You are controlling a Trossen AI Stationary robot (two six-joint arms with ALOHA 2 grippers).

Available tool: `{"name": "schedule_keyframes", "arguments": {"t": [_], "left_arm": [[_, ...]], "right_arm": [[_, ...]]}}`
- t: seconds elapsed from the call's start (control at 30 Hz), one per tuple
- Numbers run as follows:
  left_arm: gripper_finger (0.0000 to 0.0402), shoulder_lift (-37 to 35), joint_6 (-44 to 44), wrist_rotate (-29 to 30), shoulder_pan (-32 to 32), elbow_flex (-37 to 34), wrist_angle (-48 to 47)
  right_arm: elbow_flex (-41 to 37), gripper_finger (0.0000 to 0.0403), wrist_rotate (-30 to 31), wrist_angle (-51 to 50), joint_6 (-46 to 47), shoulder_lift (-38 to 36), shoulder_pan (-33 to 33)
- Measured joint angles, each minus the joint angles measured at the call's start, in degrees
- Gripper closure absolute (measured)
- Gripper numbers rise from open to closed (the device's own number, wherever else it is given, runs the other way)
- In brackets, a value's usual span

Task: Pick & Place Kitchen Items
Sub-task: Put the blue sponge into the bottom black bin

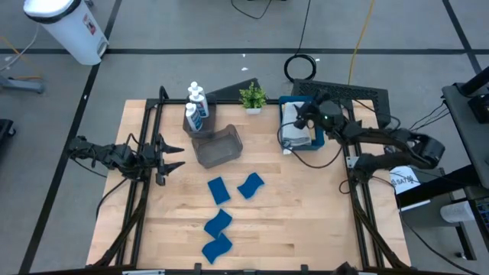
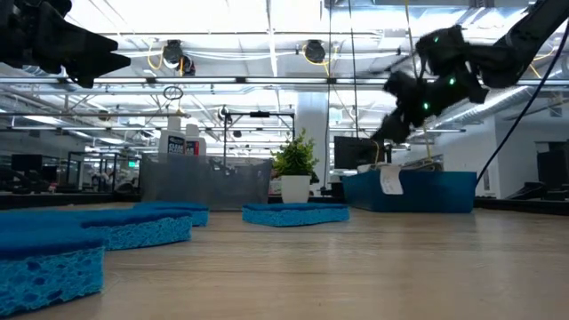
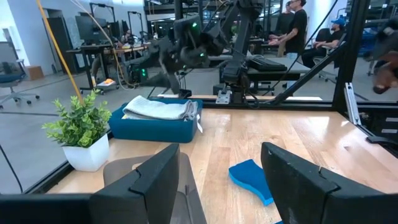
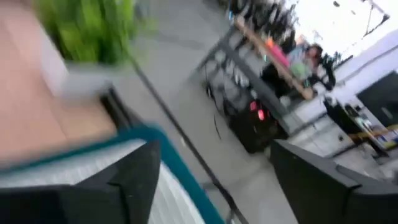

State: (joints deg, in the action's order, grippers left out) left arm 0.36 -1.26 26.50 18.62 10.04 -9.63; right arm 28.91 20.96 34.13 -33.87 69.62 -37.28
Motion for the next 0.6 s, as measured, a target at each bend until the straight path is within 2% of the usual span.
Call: {"name": "schedule_keyframes", "arguments": {"t": [0.07, 0.13, 0.37, 0.47, 0.6], "left_arm": [[0.0172, 0.0, 0.02, 0.0, 0.01, 0.0, 0.0], [0.0172, 0.0, 0.01, 0.0, 0.0, 0.0, 0.0], [0.0172, 0.0, 0.0, 0.0, 0.01, 0.0, 0.0], [0.0172, 0.0, 0.0, 0.0, -0.01, 0.0, 0.0], [0.0172, 0.0, 0.0, 0.0, -0.01, 0.0, 0.0]], "right_arm": [[0.0, 0.0107, -1.02, 1.74, 2.7, -1.68, 2.44], [0.0, 0.0099, -4.86, 3.27, 6.37, -3.16, 5.11], [0.67, 0.0092, -25.33, 7.0, 21.3, -4.53, 16.43], [2.66, 0.0092, -28.53, 4.34, 21.73, -2.81, 22.63], [7.65, 0.0092, -28.59, -3.63, 19.92, 1.67, 29.41]]}}
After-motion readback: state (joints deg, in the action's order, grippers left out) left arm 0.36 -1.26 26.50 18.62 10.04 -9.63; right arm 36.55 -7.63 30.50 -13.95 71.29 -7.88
